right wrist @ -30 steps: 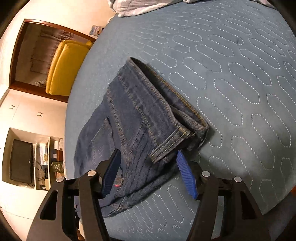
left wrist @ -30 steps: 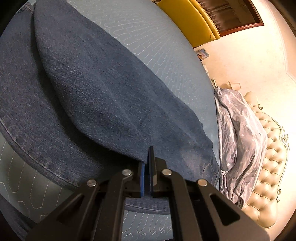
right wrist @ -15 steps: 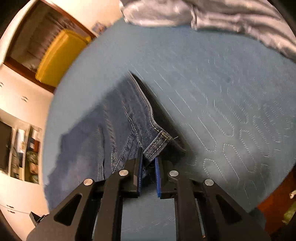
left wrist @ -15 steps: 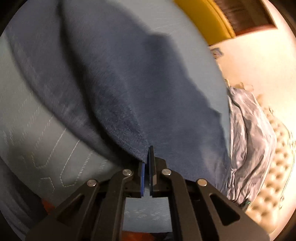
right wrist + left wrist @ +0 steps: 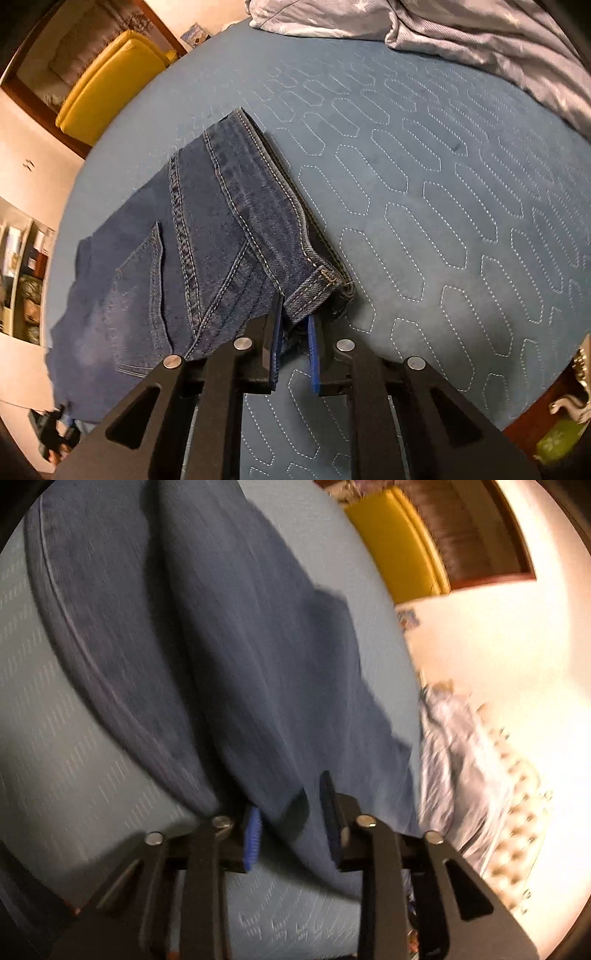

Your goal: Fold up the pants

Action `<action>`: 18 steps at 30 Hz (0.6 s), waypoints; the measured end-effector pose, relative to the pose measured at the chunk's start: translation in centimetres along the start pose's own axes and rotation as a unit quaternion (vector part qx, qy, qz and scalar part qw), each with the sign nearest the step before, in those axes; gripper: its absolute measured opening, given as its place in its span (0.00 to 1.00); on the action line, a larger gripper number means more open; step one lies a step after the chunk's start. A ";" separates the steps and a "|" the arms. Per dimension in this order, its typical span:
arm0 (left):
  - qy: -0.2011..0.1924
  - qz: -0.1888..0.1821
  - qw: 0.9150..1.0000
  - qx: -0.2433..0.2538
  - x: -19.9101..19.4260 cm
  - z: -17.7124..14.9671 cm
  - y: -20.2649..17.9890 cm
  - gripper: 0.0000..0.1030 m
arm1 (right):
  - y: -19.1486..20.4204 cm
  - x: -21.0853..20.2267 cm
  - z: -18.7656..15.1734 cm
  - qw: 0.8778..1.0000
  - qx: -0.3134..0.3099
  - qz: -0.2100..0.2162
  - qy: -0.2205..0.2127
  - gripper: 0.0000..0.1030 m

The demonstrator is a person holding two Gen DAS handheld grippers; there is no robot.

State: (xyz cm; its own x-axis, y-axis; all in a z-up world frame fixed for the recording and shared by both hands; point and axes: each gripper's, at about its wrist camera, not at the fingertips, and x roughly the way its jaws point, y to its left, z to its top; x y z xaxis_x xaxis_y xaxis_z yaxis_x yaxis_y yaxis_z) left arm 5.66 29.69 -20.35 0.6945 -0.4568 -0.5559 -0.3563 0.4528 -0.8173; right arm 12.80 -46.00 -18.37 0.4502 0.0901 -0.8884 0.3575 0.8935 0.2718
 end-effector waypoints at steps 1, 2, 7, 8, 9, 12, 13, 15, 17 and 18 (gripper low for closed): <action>-0.006 -0.006 1.000 -0.005 -0.3 0.6 0.4 0.36 | 0.0 0.1 0.0 1.000 0.002 -0.001 0.001 0.09; -0.015 -0.018 1.000 -0.013 -0.8 1.9 1.2 0.36 | 0.0 0.2 0.0 1.000 0.003 -0.003 0.002 0.09; -0.044 -0.034 0.998 -0.035 -2.7 8.2 3.6 0.36 | 0.6 0.6 0.1 1.000 -0.001 -0.025 0.004 0.09; -0.052 -0.012 0.998 -0.028 -3.2 9.6 3.1 0.36 | 0.8 0.7 0.2 1.000 -0.002 -0.031 0.005 0.09; -0.062 0.020 0.998 -0.013 -3.9 11.3 1.9 0.36 | 1.1 0.8 0.2 0.999 -0.003 -0.034 0.006 0.09; -0.106 0.071 0.990 0.064 -4.0 14.4 -2.8 0.46 | 1.9 1.1 0.2 0.999 -0.005 -0.046 0.007 0.09; -0.104 0.106 0.985 0.091 -2.7 15.1 -4.6 0.48 | 2.2 1.4 0.2 0.999 -0.007 -0.051 0.007 0.09; -0.068 0.197 0.960 0.186 2.5 15.6 -8.9 0.59 | 2.7 1.7 0.3 0.998 -0.008 -0.059 0.009 0.09; -0.038 0.289 0.913 0.284 7.9 14.1 -11.9 0.59 | 3.1 1.8 0.5 0.998 -0.013 -0.068 0.013 0.09; -0.019 0.298 0.899 0.320 10.1 13.0 -12.7 0.59 | 3.1 1.8 0.6 0.997 -0.014 -0.071 0.015 0.09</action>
State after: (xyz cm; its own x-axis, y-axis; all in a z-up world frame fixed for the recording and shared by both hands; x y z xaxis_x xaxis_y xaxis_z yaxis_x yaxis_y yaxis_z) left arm 25.27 29.27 -13.63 0.5251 0.0345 -0.8503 -0.2476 0.9621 -0.1139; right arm 15.19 -43.28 -18.89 0.3721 -0.0255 -0.9278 0.3919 0.9105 0.1322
